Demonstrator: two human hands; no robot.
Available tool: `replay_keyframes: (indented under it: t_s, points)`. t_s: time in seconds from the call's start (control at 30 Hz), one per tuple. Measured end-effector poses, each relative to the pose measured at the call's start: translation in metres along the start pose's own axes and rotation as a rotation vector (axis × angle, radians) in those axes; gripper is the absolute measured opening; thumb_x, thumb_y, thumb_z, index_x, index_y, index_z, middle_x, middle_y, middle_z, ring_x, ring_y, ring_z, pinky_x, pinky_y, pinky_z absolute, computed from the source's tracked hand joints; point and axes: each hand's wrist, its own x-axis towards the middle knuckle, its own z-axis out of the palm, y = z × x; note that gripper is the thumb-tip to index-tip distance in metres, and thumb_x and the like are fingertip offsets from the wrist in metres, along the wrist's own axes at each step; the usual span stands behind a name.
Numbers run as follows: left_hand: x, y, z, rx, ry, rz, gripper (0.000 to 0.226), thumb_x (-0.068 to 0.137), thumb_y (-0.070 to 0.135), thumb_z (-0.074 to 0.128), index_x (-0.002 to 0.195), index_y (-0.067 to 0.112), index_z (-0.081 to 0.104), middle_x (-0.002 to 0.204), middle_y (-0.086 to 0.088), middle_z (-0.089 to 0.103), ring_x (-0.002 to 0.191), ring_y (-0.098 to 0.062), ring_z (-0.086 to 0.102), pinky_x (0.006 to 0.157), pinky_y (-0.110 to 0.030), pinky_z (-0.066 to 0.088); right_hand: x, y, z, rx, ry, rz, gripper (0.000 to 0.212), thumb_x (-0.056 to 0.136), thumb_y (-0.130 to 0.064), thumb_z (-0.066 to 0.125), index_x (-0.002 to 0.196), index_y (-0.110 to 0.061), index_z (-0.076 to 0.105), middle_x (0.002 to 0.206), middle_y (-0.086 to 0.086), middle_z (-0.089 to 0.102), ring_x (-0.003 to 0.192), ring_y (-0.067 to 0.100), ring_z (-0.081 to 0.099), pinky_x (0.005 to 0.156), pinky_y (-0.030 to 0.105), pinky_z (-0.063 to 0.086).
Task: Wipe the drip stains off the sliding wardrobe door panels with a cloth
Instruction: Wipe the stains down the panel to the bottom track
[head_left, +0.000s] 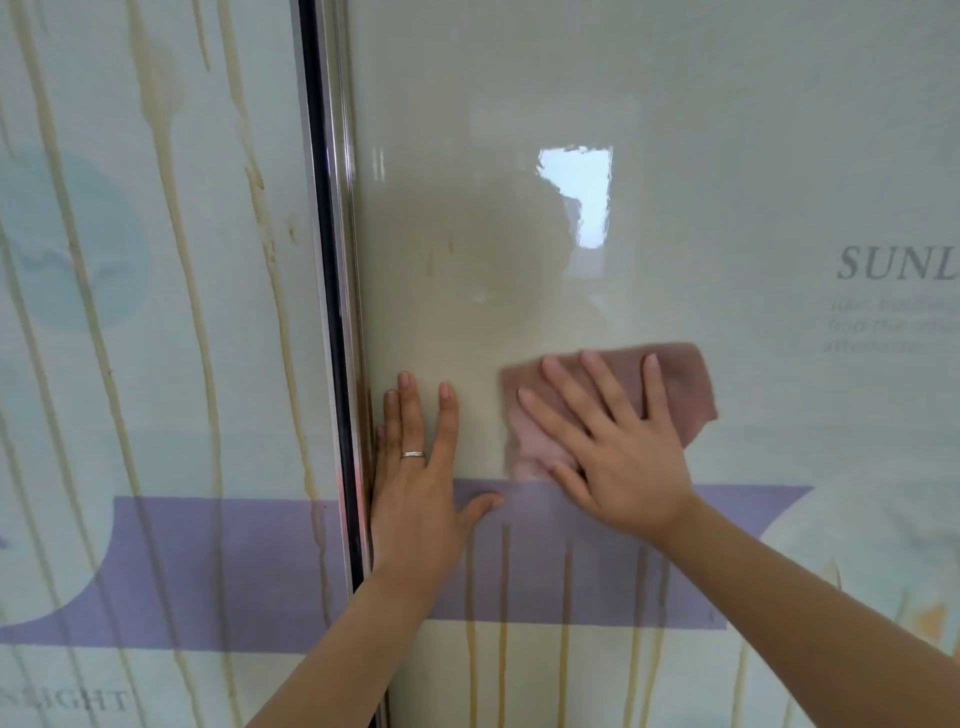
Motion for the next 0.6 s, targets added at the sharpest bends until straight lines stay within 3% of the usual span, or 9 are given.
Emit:
replay_keyframes:
  t_s: [0.1, 0.2, 0.33, 0.43, 0.5, 0.6]
  points:
    - [0.0, 0.001, -0.001, -0.008, -0.015, -0.014, 0.121, 0.053, 0.049, 0.081, 0.148, 0.01, 0.017, 0.154, -0.017, 0.006, 0.141, -0.03, 0.006, 0.113, -0.022, -0.011, 0.059, 0.014, -0.005, 0.044, 0.101, 0.201, 0.058, 0.095, -0.046, 0.035, 0.148, -0.025, 0.033, 0.156, 0.005, 0.029, 0.143, 0.031, 0.02, 0.112, 0.062, 0.003]
    - [0.0, 0.001, 0.001, 0.034, -0.002, -0.011, 0.125, 0.049, 0.053, 0.08, 0.148, 0.013, 0.015, 0.155, -0.015, 0.007, 0.14, -0.03, 0.01, 0.113, -0.028, -0.002, 0.117, 0.012, -0.008, 0.075, 0.146, 0.236, 0.056, 0.095, -0.044, 0.037, 0.146, -0.021, 0.042, 0.153, 0.009, 0.036, 0.141, 0.033, 0.021, 0.111, 0.062, 0.003]
    - [0.001, -0.003, 0.007, 0.036, 0.049, 0.004, 0.123, 0.049, 0.052, 0.082, 0.147, 0.015, 0.019, 0.157, -0.007, -0.01, 0.144, -0.022, -0.006, 0.103, -0.055, 0.012, 0.105, -0.017, -0.004, 0.133, 0.095, 0.116, 0.056, 0.094, -0.043, 0.037, 0.146, -0.022, 0.042, 0.154, 0.007, 0.034, 0.143, 0.032, 0.02, 0.113, 0.061, 0.0]
    - [-0.001, -0.004, 0.006, 0.03, 0.052, 0.03, 0.112, 0.047, 0.048, 0.085, 0.139, 0.013, 0.033, 0.157, -0.008, -0.006, 0.143, -0.027, 0.005, 0.101, -0.056, 0.013, 0.074, -0.018, -0.006, 0.124, 0.048, -0.024, 0.055, 0.093, -0.043, 0.038, 0.144, -0.024, 0.046, 0.153, 0.003, 0.037, 0.142, 0.029, 0.025, 0.113, 0.06, 0.003]
    - [-0.002, -0.004, 0.007, 0.022, 0.037, 0.013, 0.12, 0.047, 0.048, 0.086, 0.145, 0.015, 0.024, 0.157, -0.007, -0.009, 0.142, -0.029, 0.008, 0.101, -0.056, 0.014, 0.093, -0.008, -0.007, 0.116, 0.083, 0.009, 0.054, 0.093, -0.042, 0.038, 0.143, -0.024, 0.047, 0.152, 0.004, 0.039, 0.142, 0.029, 0.026, 0.113, 0.06, 0.004]
    - [-0.002, -0.005, 0.009, 0.039, 0.038, -0.008, 0.128, 0.049, 0.05, 0.084, 0.149, 0.017, 0.012, 0.158, -0.008, -0.007, 0.144, -0.021, -0.006, 0.103, -0.051, 0.01, 0.141, -0.001, -0.01, 0.131, 0.132, 0.15, 0.053, 0.094, -0.04, 0.038, 0.143, -0.022, 0.046, 0.153, 0.006, 0.038, 0.142, 0.03, 0.023, 0.113, 0.06, 0.001]
